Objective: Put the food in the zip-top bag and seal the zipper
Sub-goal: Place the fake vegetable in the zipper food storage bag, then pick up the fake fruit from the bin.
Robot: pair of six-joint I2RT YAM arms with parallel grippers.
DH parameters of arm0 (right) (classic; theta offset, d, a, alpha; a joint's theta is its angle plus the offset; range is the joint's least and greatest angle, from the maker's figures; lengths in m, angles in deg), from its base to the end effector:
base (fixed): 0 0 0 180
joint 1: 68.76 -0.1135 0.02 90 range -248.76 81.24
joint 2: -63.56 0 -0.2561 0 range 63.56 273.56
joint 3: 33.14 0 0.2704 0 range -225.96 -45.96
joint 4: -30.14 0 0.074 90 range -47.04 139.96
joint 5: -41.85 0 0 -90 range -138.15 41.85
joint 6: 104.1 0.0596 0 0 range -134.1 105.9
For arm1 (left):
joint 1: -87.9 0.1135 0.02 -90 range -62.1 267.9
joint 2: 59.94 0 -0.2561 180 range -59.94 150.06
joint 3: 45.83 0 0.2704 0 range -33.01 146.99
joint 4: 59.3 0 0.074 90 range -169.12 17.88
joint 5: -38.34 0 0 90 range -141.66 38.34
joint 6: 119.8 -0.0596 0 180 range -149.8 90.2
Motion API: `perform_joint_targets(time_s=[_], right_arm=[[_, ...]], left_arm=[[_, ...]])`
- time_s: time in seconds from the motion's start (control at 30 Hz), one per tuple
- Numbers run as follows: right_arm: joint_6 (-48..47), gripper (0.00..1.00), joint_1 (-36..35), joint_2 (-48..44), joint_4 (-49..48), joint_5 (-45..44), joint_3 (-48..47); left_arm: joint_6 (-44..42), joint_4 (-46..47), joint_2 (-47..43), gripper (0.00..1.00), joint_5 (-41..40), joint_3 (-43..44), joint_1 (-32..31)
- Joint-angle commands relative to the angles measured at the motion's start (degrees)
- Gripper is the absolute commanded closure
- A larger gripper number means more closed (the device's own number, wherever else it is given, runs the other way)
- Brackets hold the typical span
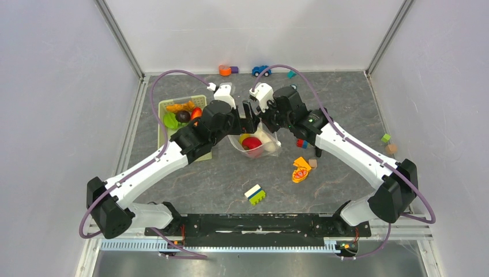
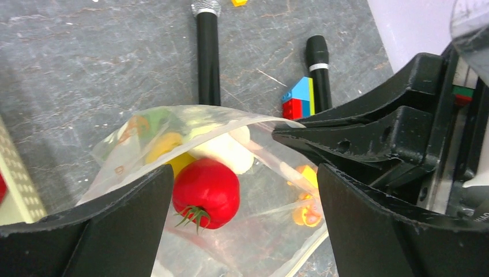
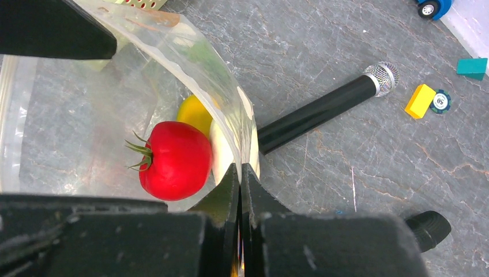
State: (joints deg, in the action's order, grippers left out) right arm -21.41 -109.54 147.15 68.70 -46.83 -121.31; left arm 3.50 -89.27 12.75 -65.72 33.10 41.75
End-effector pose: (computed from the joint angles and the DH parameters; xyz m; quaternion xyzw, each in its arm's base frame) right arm 0.2806 0.2438 0.3149 -0.3646 0.8040 0.1450 0.4468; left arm 0.2413 -0.2303 0.3343 0.0265 0.8334 -0.2679 0.4828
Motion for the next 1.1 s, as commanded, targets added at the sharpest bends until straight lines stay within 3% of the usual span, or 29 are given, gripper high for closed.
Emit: perform_joint_targets(time_s=[0.0, 0.1, 0.17, 0.3, 0.43, 0.53, 0.63, 0.77, 0.93, 1.07], right_arm=[[-0.2, 1.00, -0.2, -2.1, -1.9, 0.3, 0.0], [-0.3, 1.00, -0.2, -2.0, -1.9, 0.3, 0.1], [-0.5, 1.00, -0.2, -2.0, -1.9, 0.2, 0.1], [-0.6, 1.00, -0.2, -2.2, -2.0, -0.3, 0.2], [-0.8, 1.00, -0.2, -2.4, -1.9, -1.0, 0.5], [-0.7, 1.00, -0.1, -2.0, -2.0, -3.0, 0.3], [-0.3, 1.00, -0.2, -1.0, -2.1, -3.5, -0.1], [0.0, 1.00, -0.2, 1.2, -2.9, -3.6, -1.1], [0.8, 1.00, -0.2, 5.3, -3.2, -3.8, -3.1], [2.9, 1.00, -0.2, 7.9, -2.3, -3.7, -5.3]], left_arm=[[-3.8, -2.4, -2.1, 0.00, -6.5, 2.9, -0.3], [-4.1, -3.4, -2.2, 0.00, -13.8, 2.0, 0.5], [-4.3, -3.7, -2.3, 0.00, -14.5, 1.6, 3.6], [-6.5, -0.1, -3.0, 0.00, -7.0, 0.1, 15.4], [-16.6, 11.5, -1.5, 0.00, 4.0, -4.8, 26.6], [-22.6, 16.9, 1.9, 0.00, 6.3, -7.6, 31.7], [-24.9, 22.3, 5.0, 0.00, 5.3, -10.6, 34.2], [-24.7, 32.1, 7.7, 0.00, 10.4, -17.1, 36.3], [-24.2, 35.1, 13.2, 0.00, 8.6, -20.2, 38.2], [-22.5, 34.1, 16.1, 0.06, 11.9, -18.3, 39.5]])
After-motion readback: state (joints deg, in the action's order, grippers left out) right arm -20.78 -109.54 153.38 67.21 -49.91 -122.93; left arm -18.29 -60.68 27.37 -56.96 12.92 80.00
